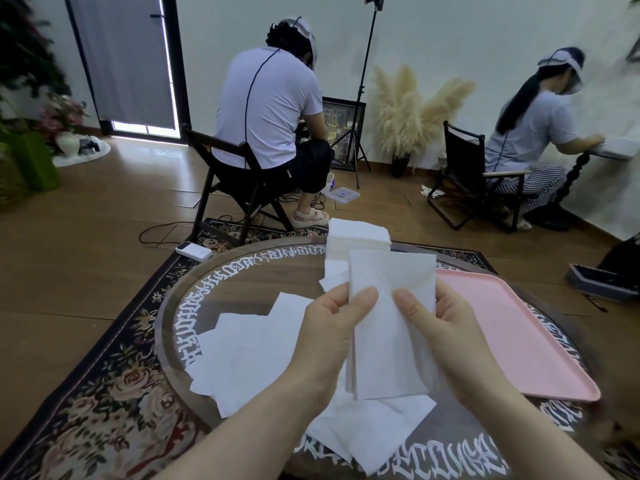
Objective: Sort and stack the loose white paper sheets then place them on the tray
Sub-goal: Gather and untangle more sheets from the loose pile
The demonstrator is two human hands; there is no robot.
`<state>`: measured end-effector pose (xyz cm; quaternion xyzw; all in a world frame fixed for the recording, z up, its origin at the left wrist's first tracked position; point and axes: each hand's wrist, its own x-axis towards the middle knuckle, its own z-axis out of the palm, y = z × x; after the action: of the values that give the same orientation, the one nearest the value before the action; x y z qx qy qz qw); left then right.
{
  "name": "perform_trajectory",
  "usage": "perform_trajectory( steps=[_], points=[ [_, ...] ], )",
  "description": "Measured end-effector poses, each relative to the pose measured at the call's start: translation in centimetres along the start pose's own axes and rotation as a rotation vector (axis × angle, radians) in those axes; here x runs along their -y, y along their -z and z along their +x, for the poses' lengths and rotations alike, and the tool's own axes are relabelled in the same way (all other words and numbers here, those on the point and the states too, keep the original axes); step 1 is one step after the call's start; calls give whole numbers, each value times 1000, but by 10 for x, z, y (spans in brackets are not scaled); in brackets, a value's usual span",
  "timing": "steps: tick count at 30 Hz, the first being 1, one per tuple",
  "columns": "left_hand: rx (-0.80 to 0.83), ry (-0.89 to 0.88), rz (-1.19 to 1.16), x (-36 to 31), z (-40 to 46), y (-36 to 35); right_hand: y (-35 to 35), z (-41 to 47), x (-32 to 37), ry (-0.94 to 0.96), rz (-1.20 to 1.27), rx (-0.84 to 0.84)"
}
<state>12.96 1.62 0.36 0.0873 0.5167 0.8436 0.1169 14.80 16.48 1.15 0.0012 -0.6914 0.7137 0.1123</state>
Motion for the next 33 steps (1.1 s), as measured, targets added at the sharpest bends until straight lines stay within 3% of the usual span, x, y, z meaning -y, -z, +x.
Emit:
perform_trajectory(
  steps=[5,10,17,24,33],
  points=[
    [-22,-26,-33,2,3,2,0,2,5,77,-33,-129],
    [21,-40,-47,0,1,2,5,1,14,-95,231,42],
    [-48,-89,21,-2,-3,-1,3,-3,11,126,61,-27],
    [-82,15,-84,-6,-2,1,3,-6,6,53,50,42],
    [-37,-18,62,-4,-1,4,6,-9,1,105,-69,53]
  ],
)
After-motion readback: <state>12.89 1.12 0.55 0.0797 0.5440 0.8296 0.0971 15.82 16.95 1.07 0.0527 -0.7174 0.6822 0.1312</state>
